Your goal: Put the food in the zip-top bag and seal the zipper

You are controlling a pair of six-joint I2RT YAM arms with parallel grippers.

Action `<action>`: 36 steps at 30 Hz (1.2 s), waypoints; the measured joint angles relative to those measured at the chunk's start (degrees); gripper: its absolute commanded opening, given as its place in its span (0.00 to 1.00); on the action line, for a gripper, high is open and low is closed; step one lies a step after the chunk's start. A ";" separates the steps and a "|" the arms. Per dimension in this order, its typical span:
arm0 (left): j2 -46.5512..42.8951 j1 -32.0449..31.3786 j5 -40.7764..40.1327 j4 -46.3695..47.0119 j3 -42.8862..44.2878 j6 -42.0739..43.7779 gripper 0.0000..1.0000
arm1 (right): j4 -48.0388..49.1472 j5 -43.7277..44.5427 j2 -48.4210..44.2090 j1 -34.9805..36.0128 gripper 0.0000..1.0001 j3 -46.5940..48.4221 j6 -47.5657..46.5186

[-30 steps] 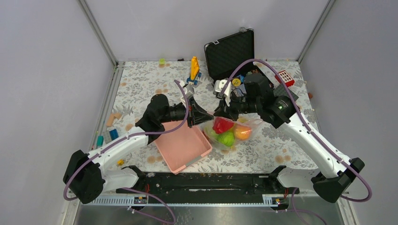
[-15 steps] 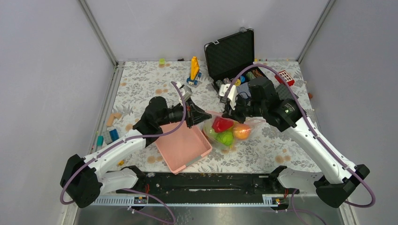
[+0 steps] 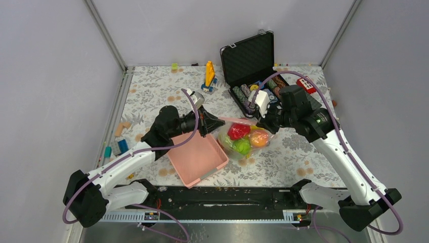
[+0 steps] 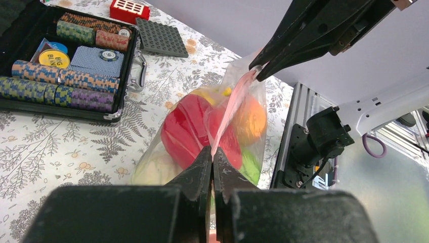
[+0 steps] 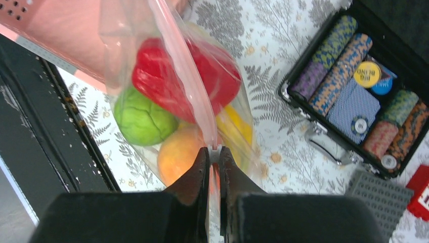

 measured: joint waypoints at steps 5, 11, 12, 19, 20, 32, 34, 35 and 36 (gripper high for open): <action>0.00 0.00 -0.94 -1.36 -0.02 0.37 0.00 | -2.86 3.61 0.02 -1.31 0.00 0.00 -0.13; -0.33 0.00 -2.60 -3.02 -0.02 1.27 0.00 | -4.52 6.43 -0.09 -3.21 0.00 -0.35 -0.39; -0.44 -0.02 -2.82 -3.17 -0.02 1.38 0.00 | -4.61 6.78 -0.15 -3.48 0.00 -0.59 -0.46; -1.20 -0.04 -5.11 -6.36 0.15 2.82 0.00 | -5.22 8.57 -1.95 -6.60 0.00 -1.84 -1.16; -1.25 -0.04 -5.53 -6.78 0.24 3.02 0.00 | -5.40 8.87 -2.12 -7.26 0.00 -1.84 -1.38; -2.34 -0.17 -10.19 -13.62 3.17 5.75 0.00 | -6.12 8.83 -0.39 -11.21 0.00 -1.51 -2.67; -2.58 -0.17 -10.56 -14.36 3.17 5.81 0.00 | -6.14 8.20 0.35 -11.28 0.04 -1.44 -2.78; -2.64 -0.17 -10.60 -14.53 3.17 5.86 0.00 | -6.16 7.76 0.68 -11.39 0.08 -1.42 -2.91; -2.67 -0.17 -10.60 -14.71 3.23 5.92 0.00 | -6.14 7.37 0.94 -11.47 0.11 -1.42 -3.06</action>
